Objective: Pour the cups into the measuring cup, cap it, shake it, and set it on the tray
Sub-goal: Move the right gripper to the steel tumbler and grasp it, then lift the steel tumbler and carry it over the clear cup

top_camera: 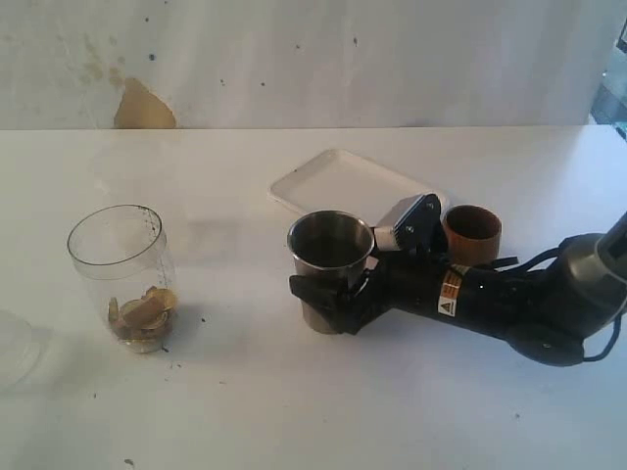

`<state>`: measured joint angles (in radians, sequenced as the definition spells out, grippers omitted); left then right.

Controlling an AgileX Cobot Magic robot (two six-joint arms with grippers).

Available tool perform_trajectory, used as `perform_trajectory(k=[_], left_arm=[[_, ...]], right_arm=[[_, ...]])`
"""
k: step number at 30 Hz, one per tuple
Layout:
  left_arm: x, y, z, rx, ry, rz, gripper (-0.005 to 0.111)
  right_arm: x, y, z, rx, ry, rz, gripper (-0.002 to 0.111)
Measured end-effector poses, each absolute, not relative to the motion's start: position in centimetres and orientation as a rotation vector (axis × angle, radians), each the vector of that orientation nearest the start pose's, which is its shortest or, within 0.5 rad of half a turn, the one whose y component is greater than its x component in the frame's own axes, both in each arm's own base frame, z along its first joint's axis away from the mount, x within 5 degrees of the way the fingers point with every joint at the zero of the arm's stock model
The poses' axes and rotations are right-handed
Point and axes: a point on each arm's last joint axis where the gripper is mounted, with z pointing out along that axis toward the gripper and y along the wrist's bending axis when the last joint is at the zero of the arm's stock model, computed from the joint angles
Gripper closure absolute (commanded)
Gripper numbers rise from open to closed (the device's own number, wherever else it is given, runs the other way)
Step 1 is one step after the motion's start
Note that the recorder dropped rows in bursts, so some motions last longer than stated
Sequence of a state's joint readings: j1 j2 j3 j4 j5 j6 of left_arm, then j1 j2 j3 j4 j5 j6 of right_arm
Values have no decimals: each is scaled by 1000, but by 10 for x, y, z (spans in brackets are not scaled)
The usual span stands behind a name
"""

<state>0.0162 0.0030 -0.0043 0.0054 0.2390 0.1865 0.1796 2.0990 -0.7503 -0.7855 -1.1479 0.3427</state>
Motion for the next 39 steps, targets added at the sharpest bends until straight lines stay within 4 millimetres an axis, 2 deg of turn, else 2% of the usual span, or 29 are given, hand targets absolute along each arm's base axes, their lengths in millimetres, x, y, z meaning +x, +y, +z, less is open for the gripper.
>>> perform_trajectory(k=[29,39], left_arm=[[55,1,193,150,1717,155,106],[55,1,193,150,1717,155,106]], right_arm=[[333,120,104,-697,1650,719,3],[333,120,101,-694,1688,718,3]])
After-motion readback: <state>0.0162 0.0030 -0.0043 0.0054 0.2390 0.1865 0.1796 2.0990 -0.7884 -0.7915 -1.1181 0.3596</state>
